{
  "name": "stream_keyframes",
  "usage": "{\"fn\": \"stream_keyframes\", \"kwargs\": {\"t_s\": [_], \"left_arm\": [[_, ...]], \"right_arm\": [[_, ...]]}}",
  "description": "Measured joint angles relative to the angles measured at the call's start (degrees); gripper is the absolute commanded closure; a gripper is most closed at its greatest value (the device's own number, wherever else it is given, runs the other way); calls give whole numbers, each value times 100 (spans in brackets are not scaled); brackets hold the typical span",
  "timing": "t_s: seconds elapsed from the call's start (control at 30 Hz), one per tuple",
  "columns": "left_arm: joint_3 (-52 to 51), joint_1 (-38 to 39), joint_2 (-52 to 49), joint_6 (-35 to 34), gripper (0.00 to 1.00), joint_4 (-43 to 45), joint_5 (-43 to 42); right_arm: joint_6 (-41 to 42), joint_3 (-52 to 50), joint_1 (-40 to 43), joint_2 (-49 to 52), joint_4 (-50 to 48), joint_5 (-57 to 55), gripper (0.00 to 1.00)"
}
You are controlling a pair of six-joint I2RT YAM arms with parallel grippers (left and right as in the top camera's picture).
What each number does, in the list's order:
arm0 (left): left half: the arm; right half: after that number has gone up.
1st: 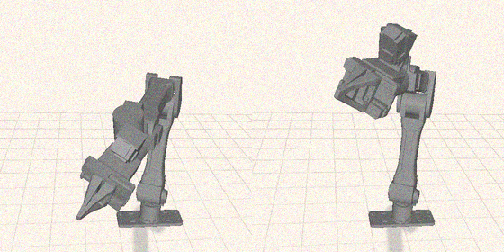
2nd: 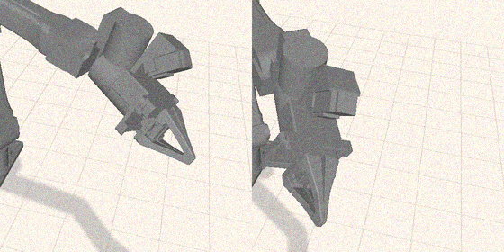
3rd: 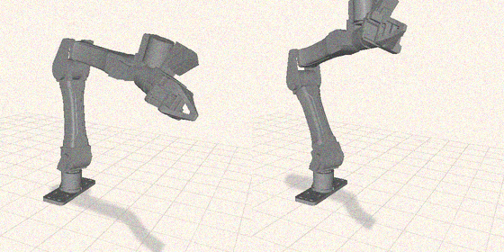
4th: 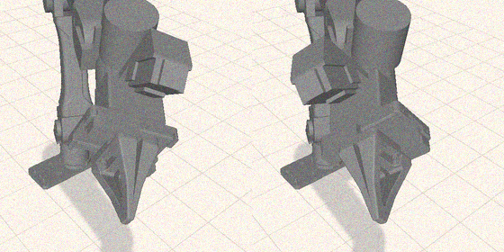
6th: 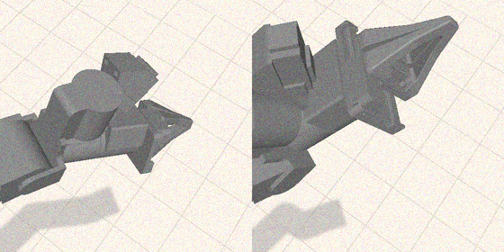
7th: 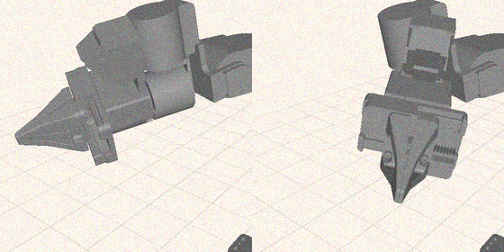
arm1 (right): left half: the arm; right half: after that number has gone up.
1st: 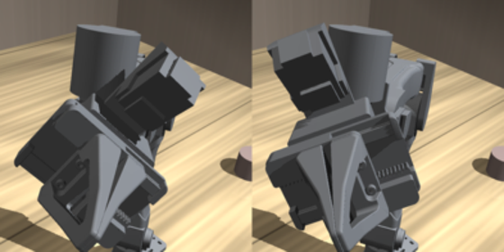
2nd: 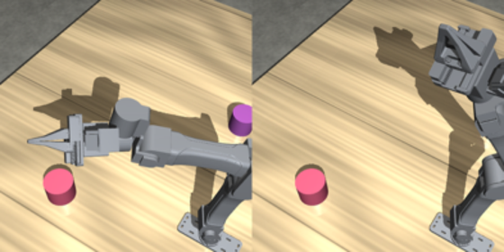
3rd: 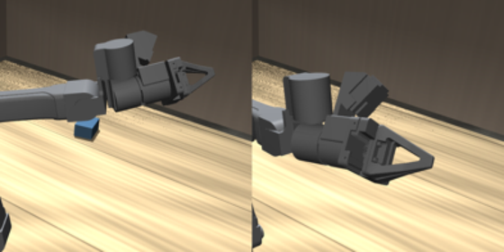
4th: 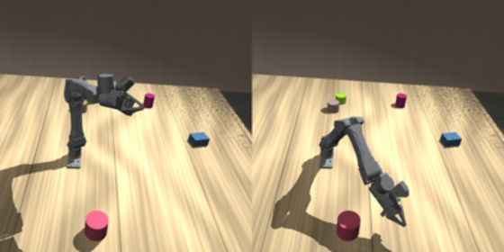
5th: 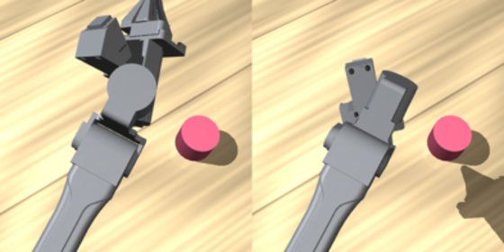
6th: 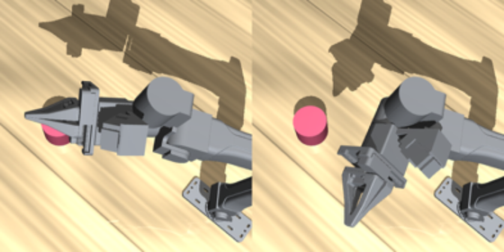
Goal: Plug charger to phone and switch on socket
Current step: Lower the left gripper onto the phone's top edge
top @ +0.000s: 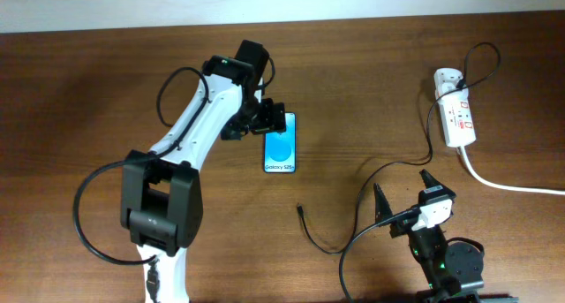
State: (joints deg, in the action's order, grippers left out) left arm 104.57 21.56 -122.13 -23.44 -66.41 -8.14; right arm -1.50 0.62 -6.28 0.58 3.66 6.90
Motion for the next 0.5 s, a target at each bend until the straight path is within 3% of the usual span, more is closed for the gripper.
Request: {"fn": "stream_keyframes", "kwargs": {"t_s": [0.5], "left_arm": [[0, 201, 0, -2, 1, 557, 186]], "right_arm": [[0, 0, 0, 0, 0, 0, 2]]}}
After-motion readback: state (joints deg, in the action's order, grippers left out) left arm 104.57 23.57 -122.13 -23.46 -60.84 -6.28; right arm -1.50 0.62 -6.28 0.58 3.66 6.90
